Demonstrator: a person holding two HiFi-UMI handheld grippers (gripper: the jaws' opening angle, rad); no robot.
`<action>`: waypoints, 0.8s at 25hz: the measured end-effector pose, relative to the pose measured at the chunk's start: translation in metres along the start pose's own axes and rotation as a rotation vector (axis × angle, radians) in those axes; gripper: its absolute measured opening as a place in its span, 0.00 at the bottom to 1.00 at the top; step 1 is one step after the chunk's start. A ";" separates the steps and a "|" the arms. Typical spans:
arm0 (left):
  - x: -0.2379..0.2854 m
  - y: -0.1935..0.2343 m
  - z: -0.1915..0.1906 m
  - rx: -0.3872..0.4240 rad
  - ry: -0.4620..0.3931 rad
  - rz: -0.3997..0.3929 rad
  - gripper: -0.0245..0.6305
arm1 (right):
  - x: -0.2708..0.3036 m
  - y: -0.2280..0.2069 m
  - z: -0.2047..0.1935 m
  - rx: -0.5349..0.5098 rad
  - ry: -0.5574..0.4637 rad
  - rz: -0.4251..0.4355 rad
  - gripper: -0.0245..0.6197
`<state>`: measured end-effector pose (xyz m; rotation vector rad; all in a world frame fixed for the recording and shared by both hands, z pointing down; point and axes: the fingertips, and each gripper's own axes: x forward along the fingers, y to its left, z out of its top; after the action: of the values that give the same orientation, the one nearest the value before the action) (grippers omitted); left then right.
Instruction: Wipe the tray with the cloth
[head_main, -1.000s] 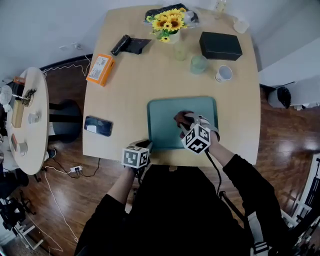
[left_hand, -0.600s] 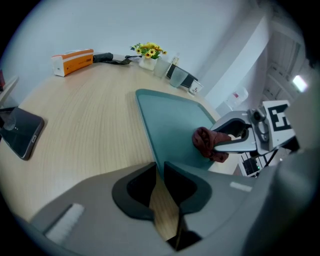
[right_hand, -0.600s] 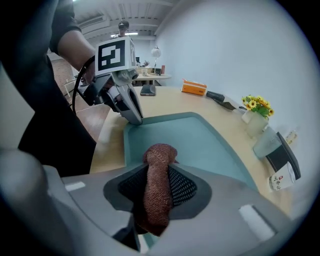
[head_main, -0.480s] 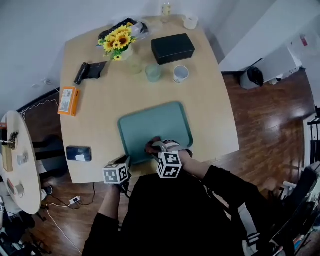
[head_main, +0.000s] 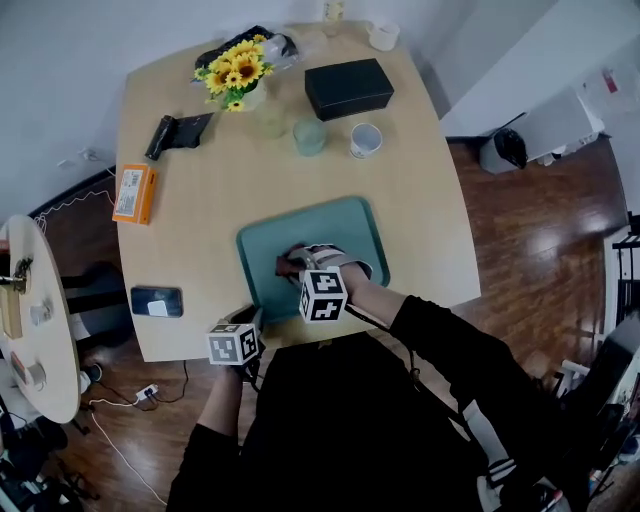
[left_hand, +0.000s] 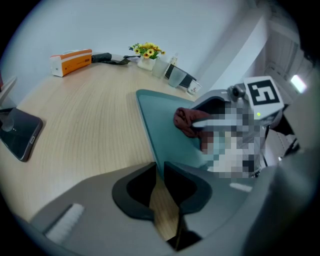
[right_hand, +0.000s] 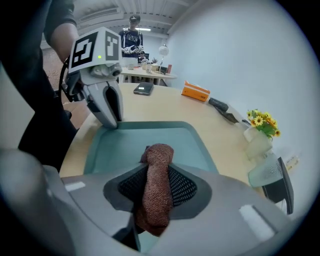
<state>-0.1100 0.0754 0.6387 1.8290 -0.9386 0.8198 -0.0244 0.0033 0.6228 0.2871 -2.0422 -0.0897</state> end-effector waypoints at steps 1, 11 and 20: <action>0.001 -0.002 0.000 0.000 0.003 -0.003 0.09 | 0.002 -0.011 0.000 -0.004 0.003 -0.009 0.22; 0.005 -0.001 0.002 0.008 0.029 -0.027 0.09 | 0.027 -0.079 0.012 -0.068 0.035 -0.052 0.22; 0.007 -0.001 0.003 -0.008 0.022 -0.023 0.09 | 0.031 -0.088 0.017 -0.115 0.063 -0.070 0.22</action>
<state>-0.1055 0.0707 0.6428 1.8173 -0.9043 0.8187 -0.0382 -0.0903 0.6250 0.2856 -1.9560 -0.2379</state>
